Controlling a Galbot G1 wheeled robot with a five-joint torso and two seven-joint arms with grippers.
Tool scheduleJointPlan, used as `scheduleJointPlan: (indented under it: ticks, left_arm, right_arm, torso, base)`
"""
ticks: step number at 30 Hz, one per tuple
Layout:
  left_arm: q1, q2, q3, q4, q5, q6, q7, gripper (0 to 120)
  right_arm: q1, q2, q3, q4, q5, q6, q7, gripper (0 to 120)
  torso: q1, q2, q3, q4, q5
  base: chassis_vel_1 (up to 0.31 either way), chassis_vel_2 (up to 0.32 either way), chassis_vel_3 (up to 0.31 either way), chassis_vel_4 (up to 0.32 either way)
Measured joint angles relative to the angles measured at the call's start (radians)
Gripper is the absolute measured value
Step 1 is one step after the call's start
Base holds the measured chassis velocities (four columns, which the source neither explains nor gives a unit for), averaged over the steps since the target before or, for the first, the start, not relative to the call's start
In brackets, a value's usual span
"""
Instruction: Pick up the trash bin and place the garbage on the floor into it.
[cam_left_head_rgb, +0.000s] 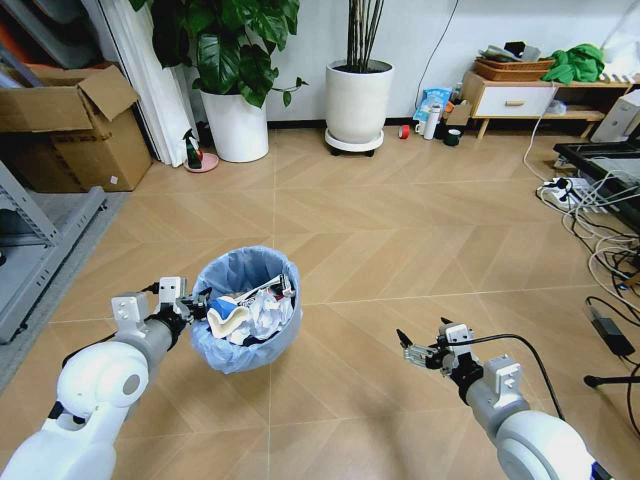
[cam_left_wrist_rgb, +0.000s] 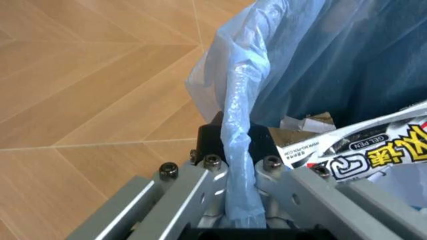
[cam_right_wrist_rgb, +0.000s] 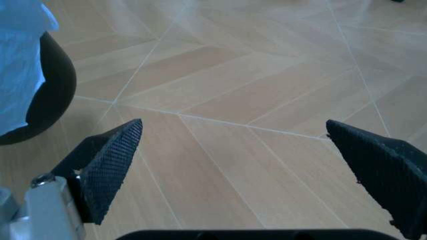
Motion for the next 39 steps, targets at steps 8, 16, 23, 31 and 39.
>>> scheduleJointPlan:
  ticks: [8, 16, 23, 31, 39]
  left_arm:
    - [0.005, 0.006, 0.001, -0.003, 0.000, 0.000, -0.001, 0]
    - [0.013, 0.028, -0.021, -0.007, -0.018, 0.000, -0.005, 0]
    - [-0.006, 0.025, -0.002, 0.021, -0.023, 0.000, -0.007, 0]
    - [-0.028, 0.025, 0.013, 0.038, -0.023, 0.000, -0.005, 0]
    - [-0.024, 0.024, 0.014, 0.044, -0.022, 0.000, 0.000, 0]
  right_arm:
    - [-0.004, 0.017, 0.009, 0.001, -0.002, 0.026, -0.003, 100]
    - [-0.004, 0.039, 0.018, -0.004, -0.015, 0.030, -0.003, 100]
    - [-0.001, 0.064, 0.034, -0.008, -0.027, 0.037, -0.012, 100]
    - [0.001, 0.073, 0.045, -0.010, -0.027, 0.037, -0.015, 100]
    - [0.003, 0.092, 0.036, -0.018, -0.034, 0.037, -0.015, 100]
  torso:
    - [0.000, 0.000, 0.000, 0.0001, 0.0002]
    - [0.000, 0.000, 0.000, -0.0001, 0.0004]
    - [0.000, 0.000, 0.000, 0.0000, -0.0001]
    - [0.000, 0.000, 0.000, 0.0000, 0.0000]
    - [0.000, 0.000, 0.000, 0.0000, 0.0000]
  base:
    - [0.065, -0.051, -0.057, 0.059]
    - [0.000, 0.000, 0.000, 0.000]
    - [0.000, 0.000, 0.000, 0.000]
    - [0.000, 0.000, 0.000, 0.000]
    - [0.000, 0.000, 0.000, 0.000]
